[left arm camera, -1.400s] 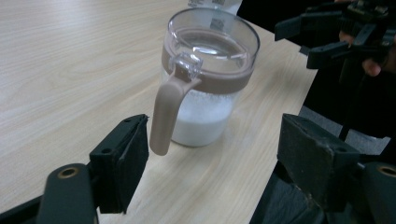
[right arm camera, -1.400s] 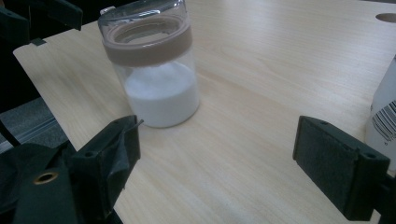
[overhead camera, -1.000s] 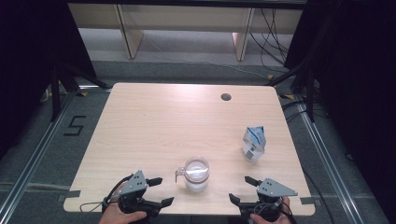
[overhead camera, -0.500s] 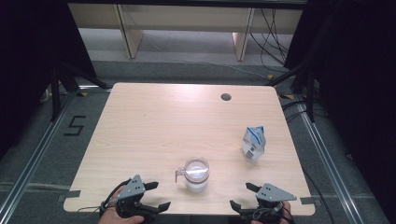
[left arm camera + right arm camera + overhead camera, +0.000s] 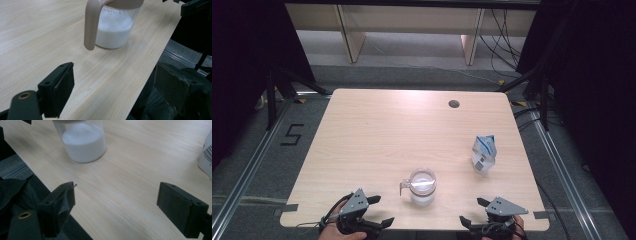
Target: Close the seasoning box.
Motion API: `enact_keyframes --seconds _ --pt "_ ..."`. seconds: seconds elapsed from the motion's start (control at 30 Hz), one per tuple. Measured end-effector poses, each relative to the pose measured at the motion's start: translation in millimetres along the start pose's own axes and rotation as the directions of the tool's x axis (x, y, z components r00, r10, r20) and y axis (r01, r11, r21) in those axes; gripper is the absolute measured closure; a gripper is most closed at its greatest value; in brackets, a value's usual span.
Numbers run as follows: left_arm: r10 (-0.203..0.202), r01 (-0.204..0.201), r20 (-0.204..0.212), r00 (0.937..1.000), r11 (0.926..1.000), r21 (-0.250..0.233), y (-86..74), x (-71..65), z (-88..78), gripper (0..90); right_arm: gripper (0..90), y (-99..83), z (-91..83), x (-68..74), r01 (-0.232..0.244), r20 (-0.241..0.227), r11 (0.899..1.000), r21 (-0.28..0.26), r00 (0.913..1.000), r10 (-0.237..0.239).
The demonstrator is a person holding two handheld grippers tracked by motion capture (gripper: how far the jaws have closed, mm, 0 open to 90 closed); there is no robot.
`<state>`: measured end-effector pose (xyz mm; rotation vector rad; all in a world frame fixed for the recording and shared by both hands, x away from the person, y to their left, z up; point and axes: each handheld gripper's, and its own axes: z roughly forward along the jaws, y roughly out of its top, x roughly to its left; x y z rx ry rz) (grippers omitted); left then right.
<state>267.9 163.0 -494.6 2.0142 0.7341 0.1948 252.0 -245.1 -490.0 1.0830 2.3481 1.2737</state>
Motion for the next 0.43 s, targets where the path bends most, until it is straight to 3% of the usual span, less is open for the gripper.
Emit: enact_keyframes --seconds 0.03,0.1,0.13,0.23,0.4,0.43 --pt "0.0 0.0 0.0 1.0 1.0 0.0 0.0 0.0 0.0 16.1 16.0 -0.2 -0.1 1.0 -0.002 0.042 1.0 -0.005 0.9991 0.002" --pt "0.001 -0.001 0.0 1.0 1.0 0.001 0.0 0.1 0.0 16.1 16.0 -0.5 -0.4 1.3 -0.009 0.03 1.0 -0.006 0.9995 0.009" --pt "-0.023 0.023 0.009 0.9997 0.9995 -0.02 -0.2 -1.5 1.2 16.1 16.0 -0.5 0.6 0.4 -0.013 0.014 1.0 -0.004 0.9998 0.013" --pt "-0.048 0.049 0.009 0.9988 0.9987 -0.016 -0.8 -2.3 1.1 16.1 16.0 -0.6 0.3 0.3 -0.016 0.019 1.0 -0.001 0.9997 0.016" --pt "-0.027 0.027 0.01 0.9996 0.9995 -0.019 -0.3 -0.6 1.1 16.1 16.0 -1.0 1.2 -0.5 -0.02 0.048 1.0 -0.001 0.9986 0.02" --pt "-0.028 0.029 0.01 0.9995 0.9994 -0.019 -0.4 -0.5 1.1 16.1 16.0 -1.1 0.2 -0.4 -0.027 0.03 1.0 -0.004 0.9992 0.027"
